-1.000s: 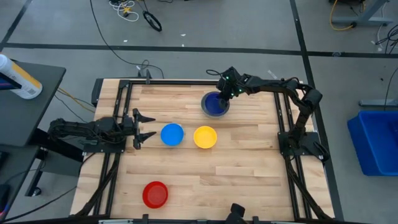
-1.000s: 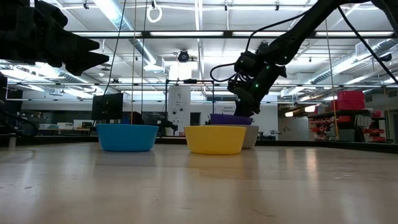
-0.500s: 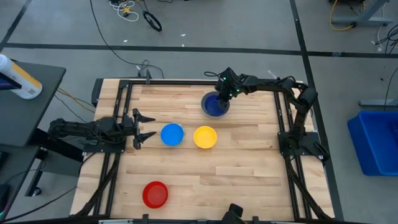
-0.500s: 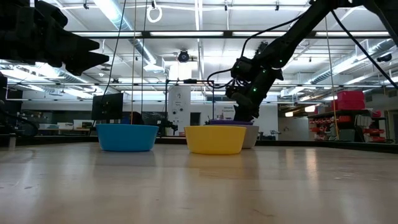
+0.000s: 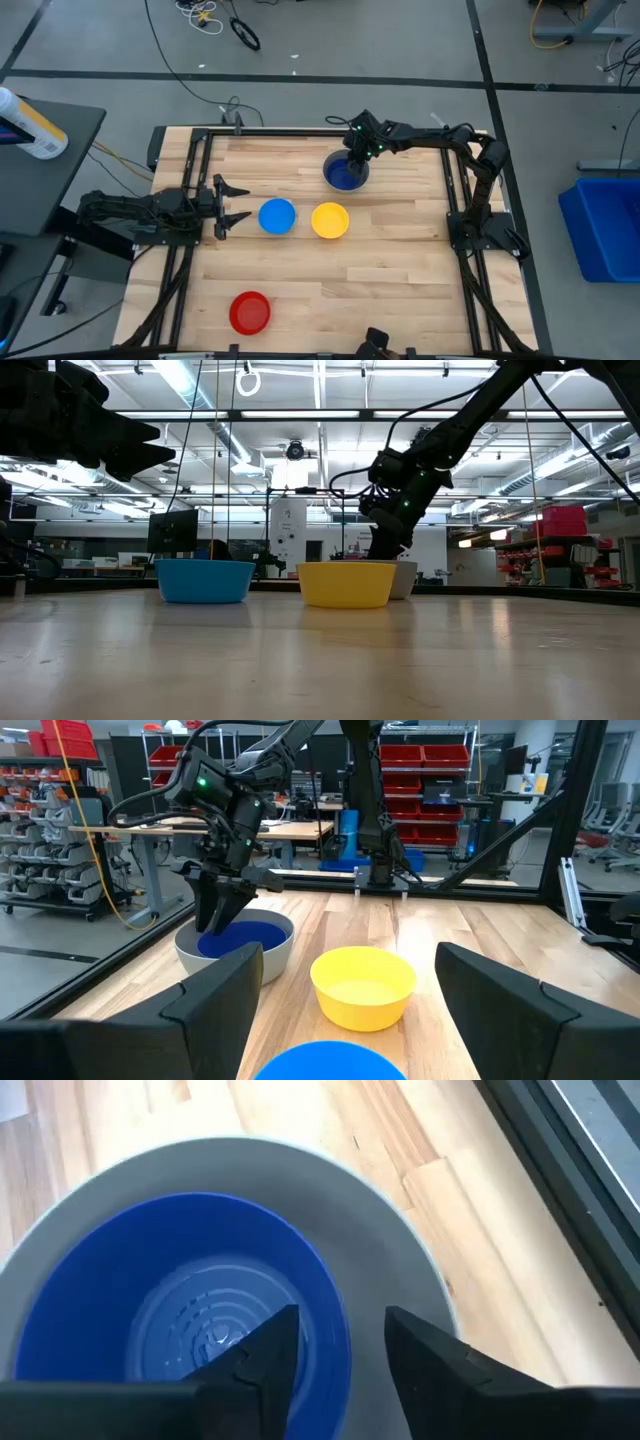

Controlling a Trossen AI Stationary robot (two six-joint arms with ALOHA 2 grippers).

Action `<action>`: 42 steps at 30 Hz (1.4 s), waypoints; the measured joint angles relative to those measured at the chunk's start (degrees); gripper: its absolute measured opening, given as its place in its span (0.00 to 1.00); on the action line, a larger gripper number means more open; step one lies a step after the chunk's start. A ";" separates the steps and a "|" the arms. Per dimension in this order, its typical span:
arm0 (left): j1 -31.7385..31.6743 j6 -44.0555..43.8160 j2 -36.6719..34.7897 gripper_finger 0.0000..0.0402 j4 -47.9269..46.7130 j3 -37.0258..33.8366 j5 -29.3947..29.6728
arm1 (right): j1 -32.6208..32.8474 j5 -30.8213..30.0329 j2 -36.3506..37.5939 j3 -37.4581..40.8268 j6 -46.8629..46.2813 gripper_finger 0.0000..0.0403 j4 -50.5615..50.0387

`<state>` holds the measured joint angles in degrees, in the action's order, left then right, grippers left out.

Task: Nest bowls inside each other
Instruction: Stack the yellow bowl on the dark blue bowl

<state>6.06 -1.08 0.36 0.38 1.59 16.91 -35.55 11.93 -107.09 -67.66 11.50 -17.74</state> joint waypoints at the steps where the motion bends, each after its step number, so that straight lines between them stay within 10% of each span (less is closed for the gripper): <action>1: 0.00 0.01 0.00 0.76 0.02 0.02 0.00 | 0.02 -0.76 0.00 0.00 -0.02 0.40 0.00; 21: 0.00 0.30 0.02 0.76 0.11 0.01 0.00 | 2.28 -3.76 1.80 -1.13 -2.82 0.43 1.28; 42: -0.02 0.28 0.02 0.76 -0.01 -0.01 0.00 | 25.72 -9.94 6.61 -4.22 -12.57 0.46 -9.74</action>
<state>6.04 -0.80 0.38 0.37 1.58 16.91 -9.83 2.00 -100.48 -71.88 -1.07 -27.48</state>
